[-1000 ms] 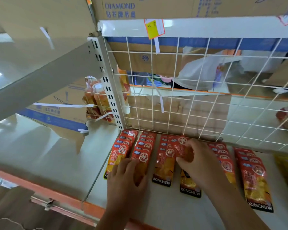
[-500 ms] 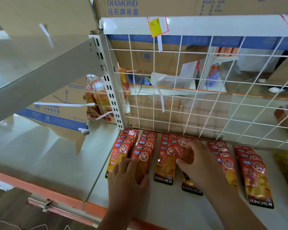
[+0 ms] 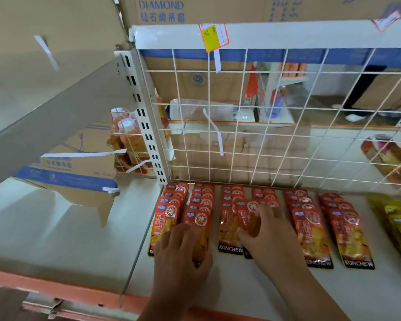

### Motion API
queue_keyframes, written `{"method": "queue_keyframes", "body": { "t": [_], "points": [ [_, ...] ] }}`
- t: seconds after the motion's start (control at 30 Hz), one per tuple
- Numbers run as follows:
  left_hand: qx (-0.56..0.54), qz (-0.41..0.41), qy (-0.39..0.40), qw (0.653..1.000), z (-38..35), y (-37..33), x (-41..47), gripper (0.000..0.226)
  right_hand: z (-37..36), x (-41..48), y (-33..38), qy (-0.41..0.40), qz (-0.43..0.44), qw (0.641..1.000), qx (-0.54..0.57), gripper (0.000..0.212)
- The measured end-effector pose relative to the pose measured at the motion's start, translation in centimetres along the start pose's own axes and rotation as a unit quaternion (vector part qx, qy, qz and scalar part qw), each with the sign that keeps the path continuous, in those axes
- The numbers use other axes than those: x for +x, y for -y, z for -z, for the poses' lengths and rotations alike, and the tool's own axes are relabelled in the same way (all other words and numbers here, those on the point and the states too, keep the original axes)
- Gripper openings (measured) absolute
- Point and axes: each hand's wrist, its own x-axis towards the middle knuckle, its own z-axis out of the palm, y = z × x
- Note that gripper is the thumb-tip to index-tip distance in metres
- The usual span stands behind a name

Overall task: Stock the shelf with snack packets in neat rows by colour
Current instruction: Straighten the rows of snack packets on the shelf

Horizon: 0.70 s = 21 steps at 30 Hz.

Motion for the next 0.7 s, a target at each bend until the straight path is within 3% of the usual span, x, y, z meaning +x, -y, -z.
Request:
{"method": "queue_keyframes", "body": {
  "t": [0.27, 0.7],
  "points": [
    [-0.036, -0.082, 0.038, 0.995, 0.4, 1.0, 0.1, 0.042, -2.7, -1.7, 3.0, -0.004, -0.072, 0.997, -0.037, 0.069],
    [-0.076, -0.07, 0.061, 0.993, -0.1, 1.2, 0.0, 0.037, -4.0, -1.6, 5.1, 0.017, -0.11, 0.991, -0.073, 0.076]
  ]
}}
